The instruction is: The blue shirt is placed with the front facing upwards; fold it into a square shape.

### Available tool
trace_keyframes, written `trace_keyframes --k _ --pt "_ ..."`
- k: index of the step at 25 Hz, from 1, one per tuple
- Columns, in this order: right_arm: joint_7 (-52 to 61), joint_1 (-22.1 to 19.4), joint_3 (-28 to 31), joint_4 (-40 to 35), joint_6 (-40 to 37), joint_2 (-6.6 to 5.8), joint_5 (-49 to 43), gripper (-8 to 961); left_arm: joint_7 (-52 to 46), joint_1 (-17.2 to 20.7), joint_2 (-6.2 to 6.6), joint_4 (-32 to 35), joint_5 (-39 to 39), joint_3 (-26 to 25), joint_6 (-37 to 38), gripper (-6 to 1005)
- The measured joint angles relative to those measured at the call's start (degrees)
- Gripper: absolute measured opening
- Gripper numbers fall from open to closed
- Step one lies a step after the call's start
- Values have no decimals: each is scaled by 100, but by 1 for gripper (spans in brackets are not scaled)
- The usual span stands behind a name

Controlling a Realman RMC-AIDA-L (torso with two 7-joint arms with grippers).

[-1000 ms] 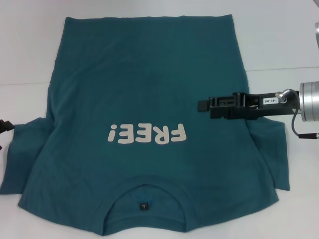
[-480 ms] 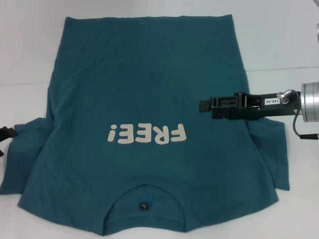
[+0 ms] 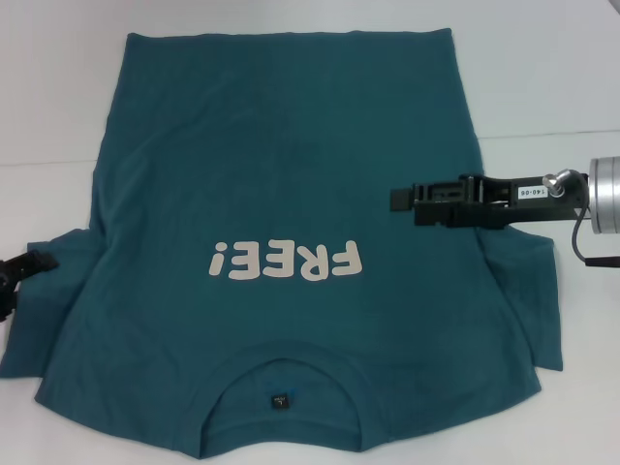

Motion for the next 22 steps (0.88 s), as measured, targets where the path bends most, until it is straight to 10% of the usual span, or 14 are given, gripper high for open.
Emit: trace_keyframes --k 10,12,22 --pt "-20 -24 185 53 -14 -33 10 746 -169 -71 47 77 133 74 290 782" --pt "-19 -40 194 53 -20 -38 11 746 -256 -80 52 109 218 75 289 601" --pt "-18 -70 295 53 -44 -48 17 747 -289 -94 59 116 282 78 288 381"
